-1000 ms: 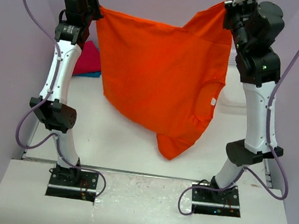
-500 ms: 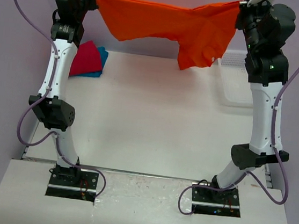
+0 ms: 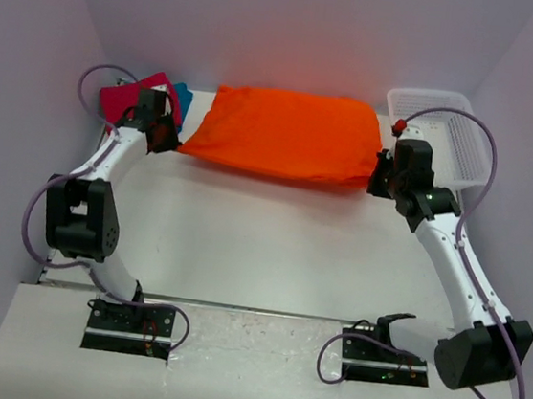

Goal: Fold and stack the t-shirts
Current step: Flatten out the tshirt, then fold the flattened tshirt in 1/3 of the way

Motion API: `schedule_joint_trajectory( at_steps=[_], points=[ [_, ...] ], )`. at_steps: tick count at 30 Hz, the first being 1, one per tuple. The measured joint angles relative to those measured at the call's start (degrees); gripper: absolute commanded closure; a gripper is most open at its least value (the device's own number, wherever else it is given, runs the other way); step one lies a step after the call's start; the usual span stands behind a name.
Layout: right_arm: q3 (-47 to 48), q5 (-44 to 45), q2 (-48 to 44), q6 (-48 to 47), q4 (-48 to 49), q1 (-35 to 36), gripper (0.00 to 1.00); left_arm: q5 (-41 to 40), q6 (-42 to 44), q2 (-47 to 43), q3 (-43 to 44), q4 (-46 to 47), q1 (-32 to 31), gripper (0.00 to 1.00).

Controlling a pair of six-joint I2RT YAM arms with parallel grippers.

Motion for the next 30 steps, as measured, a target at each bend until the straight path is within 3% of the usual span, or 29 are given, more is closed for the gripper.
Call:
schedule_joint_trajectory(
  at_steps=[4, 9, 13, 20, 30],
  points=[
    [-6.6, 1.0, -9.9, 5.2, -3.4, 0.4, 1.00, -0.7, -4.0, -12.9, -12.6, -3.1, 0.0, 1.00],
    [-12.7, 1.0, -19.3, 9.6, -7.2, 2.2, 1.00, 0.0, -6.0, -22.8, -21.7, -3.2, 0.0, 1.00],
    [-18.2, 0.8, -24.5, 12.8, -10.5, 6.1, 1.00, 1.5, -6.3, -22.4, -26.5, -5.7, 0.0, 1.00],
    [-20.3, 2.5, -23.7, 18.4, -15.2, 14.9, 1.00, 2.1, -6.3, -23.2, -29.2, -9.1, 0.0, 1.00],
    [-20.2, 7.6, -20.4, 23.3, -18.7, 15.5, 1.00, 0.3, -6.1, -24.2, -29.1, -9.6, 0.0, 1.00]
  ],
)
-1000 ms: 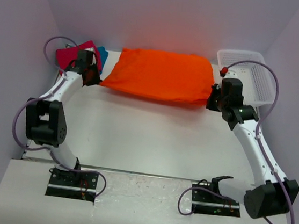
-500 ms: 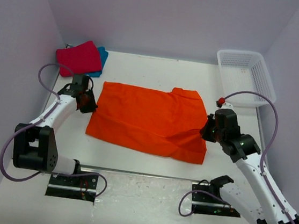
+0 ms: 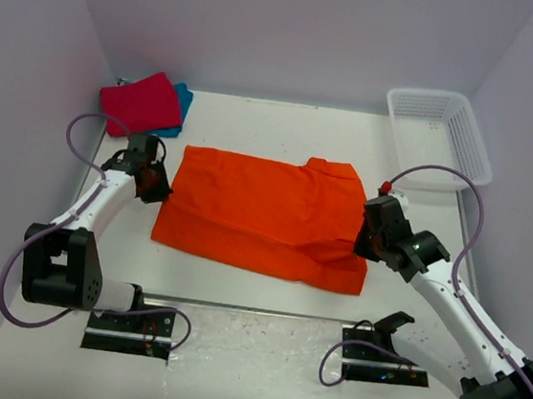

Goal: Fold and stack the t-shirts
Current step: Fold the flattened tshirt in 1/3 of the way

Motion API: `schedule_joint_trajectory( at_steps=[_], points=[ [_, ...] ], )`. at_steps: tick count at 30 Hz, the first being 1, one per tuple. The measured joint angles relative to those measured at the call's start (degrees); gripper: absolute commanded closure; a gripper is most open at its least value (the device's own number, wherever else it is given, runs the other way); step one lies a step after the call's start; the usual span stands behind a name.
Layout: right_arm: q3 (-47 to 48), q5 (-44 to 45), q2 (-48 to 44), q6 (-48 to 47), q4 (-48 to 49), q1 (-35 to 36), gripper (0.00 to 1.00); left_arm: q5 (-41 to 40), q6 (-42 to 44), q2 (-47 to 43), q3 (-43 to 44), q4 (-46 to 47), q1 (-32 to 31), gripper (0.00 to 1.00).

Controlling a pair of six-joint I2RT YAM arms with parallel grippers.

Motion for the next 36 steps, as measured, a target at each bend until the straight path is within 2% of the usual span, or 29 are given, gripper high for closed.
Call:
schedule_joint_trajectory(
  at_steps=[10, 20, 23, 27, 29, 30, 34, 35, 36],
  points=[
    [0.0, 4.0, 7.1, 1.2, -1.2, 0.0, 1.00, -0.8, 0.1, 6.8, 0.7, -0.1, 0.0, 1.00],
    [0.7, 4.3, 13.7, 1.2, 0.2, 0.0, 1.00, -1.2, 0.5, 10.7, 1.9, -0.1, 0.0, 1.00],
    [1.2, 4.5, 15.1, 1.0, 0.9, 0.0, 1.00, -1.3, 0.4, 11.0, 1.9, -0.1, 0.0, 0.86],
    [2.5, 5.4, 17.9, 0.8, 1.8, 0.0, 1.00, -3.2, -0.2, 10.4, 1.9, 0.1, -0.1, 0.47],
    [3.3, 5.8, 19.9, 0.8, 2.2, -0.3, 0.98, -5.8, -1.1, 9.3, 2.0, -0.4, -0.4, 0.41],
    [3.5, 6.1, 20.8, 0.8, 2.4, -0.4, 0.96, -8.0, -1.6, 8.3, 2.1, -1.0, -0.9, 0.35],
    [4.3, 7.1, 24.5, 0.4, 3.4, -1.5, 0.83, -14.8, -3.2, 2.7, 3.4, -3.4, -3.5, 0.34],
    [4.5, 7.2, 25.6, 0.2, 3.5, -1.8, 0.69, -15.6, -3.6, 1.2, 4.1, -3.9, -4.3, 0.34],
    [4.9, 7.3, 26.7, 0.2, 3.7, -2.2, 0.59, -16.1, -3.8, -0.1, 4.9, -4.2, -5.2, 0.34]
  ],
)
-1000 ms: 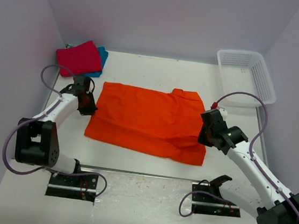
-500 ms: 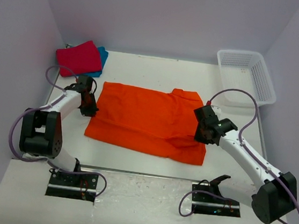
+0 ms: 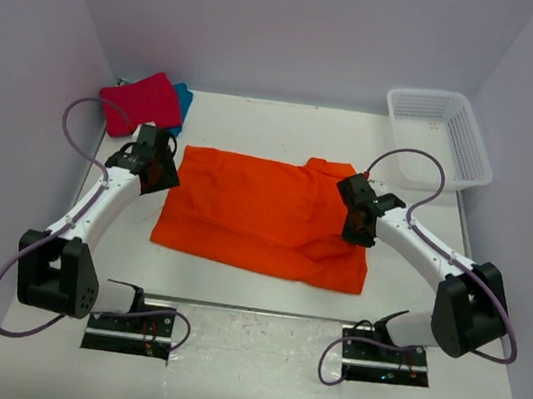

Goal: Fold and stack the t-shirts
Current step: Fold the flattened tshirt in 1/3 of the way

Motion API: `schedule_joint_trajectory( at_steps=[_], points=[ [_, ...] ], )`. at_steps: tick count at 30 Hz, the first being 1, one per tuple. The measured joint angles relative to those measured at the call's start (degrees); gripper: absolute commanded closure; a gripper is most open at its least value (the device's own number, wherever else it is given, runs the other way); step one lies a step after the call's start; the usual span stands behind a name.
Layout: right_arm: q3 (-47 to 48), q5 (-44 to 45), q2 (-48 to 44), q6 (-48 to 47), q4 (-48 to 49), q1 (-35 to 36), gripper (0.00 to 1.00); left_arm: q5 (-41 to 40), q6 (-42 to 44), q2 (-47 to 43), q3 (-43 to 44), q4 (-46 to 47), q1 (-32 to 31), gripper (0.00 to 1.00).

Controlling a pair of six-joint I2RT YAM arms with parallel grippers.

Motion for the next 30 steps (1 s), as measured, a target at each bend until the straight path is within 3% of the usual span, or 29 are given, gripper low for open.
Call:
schedule_joint_trajectory(
  at_steps=[2, 4, 5, 6, 7, 8, 10, 11, 12, 13, 20, 30],
  points=[
    [0.8, 0.7, 2.1, -0.6, 0.3, -0.7, 0.41, -0.4, -0.4, -1.7, 1.2, -0.2, -1.9, 0.39],
    [2.1, 1.8, 3.7, -1.2, 0.3, -1.3, 0.31, -0.2, -0.8, -2.4, 1.7, -0.2, -3.7, 0.45],
    [2.9, 2.6, 4.1, -1.4, 0.2, -1.6, 0.23, 0.2, -0.9, -2.4, 1.6, -0.3, -4.4, 0.61],
    [3.7, 3.2, 4.3, -1.6, 0.3, -1.7, 0.21, 1.0, -1.3, -2.4, 1.4, -0.2, -4.9, 0.70],
    [4.5, 3.7, 4.3, -1.9, 0.2, -1.8, 0.19, 2.0, -1.2, -2.4, 1.1, 0.1, -5.3, 1.00],
    [5.2, 4.2, 4.1, -2.0, 0.2, -1.8, 0.18, 3.1, -1.3, -2.4, 0.4, 0.5, -5.5, 1.00],
    [6.1, 4.2, 3.3, -2.3, 0.3, -1.8, 0.26, 5.2, -1.2, -2.3, -1.3, 1.4, -5.7, 1.00],
    [6.1, 4.1, 2.4, -2.6, 0.3, -1.7, 0.68, 6.4, -1.2, -2.1, -2.3, 1.8, -5.7, 1.00],
    [5.9, 3.7, 1.4, -3.2, 0.2, -1.5, 0.93, 7.4, -1.2, -1.6, -3.1, 2.0, -5.7, 1.00],
    [5.6, 2.8, -0.1, -3.1, 0.4, -1.3, 1.00, 8.4, -1.3, -1.0, -3.8, 2.3, -5.7, 1.00],
    [-1.6, -5.4, -14.9, -2.5, 3.1, -0.3, 1.00, 11.6, -1.7, 5.1, -5.8, 4.1, -5.7, 1.00],
    [-6.4, -10.5, -13.5, 4.1, 5.3, 8.5, 1.00, 11.7, -2.8, 13.6, -5.1, 5.0, -5.7, 1.00]
  ],
)
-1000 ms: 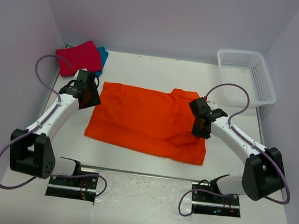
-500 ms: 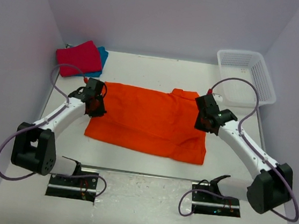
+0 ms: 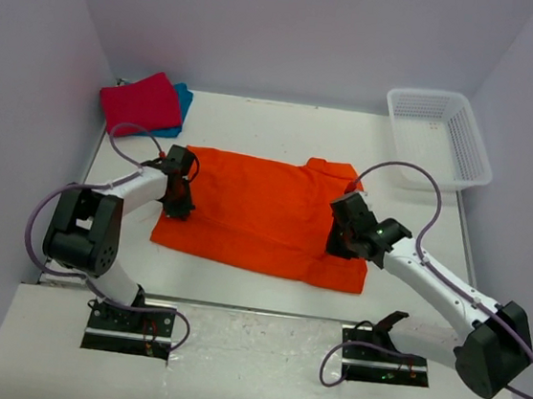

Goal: Fold and stack the t-shirts
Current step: Fold the flattened tshirt in 1/3 of the way

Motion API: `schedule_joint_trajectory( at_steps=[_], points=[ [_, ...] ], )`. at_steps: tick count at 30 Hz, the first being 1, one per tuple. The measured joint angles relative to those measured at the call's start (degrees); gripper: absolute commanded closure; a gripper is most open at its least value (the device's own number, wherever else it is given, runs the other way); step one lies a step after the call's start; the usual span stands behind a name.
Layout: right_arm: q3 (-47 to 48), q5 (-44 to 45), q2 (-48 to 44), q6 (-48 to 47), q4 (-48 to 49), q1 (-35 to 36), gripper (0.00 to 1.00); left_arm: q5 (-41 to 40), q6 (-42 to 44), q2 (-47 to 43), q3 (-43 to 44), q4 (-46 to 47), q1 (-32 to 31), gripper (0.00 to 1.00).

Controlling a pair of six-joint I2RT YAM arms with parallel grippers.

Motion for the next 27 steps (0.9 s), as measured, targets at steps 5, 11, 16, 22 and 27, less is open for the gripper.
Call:
schedule_joint_trajectory(
  at_steps=[5, 11, 16, 22, 27],
  points=[
    [-0.3, -0.3, 5.5, 3.1, 1.1, 3.8, 1.00, -0.9, 0.0, 1.5, 0.6, 0.0, 0.1, 1.00],
    [-1.1, -0.2, 11.1, 6.3, 1.2, 8.3, 1.00, -0.6, 0.0, 2.7, 1.4, 0.2, 3.4, 1.00],
    [-1.7, -0.2, 12.7, 9.4, 1.2, 11.4, 1.00, -0.9, -0.4, 3.1, 1.9, 0.3, 6.1, 1.00],
    [-4.0, -0.2, 15.6, 12.8, 1.5, 12.9, 1.00, -1.4, -0.5, 4.0, 3.0, -0.5, 6.5, 1.00],
    [-5.2, -0.2, 16.2, 16.6, 1.4, 13.0, 1.00, -2.8, -1.5, 4.3, 3.4, -0.7, 7.0, 1.00]
  ],
)
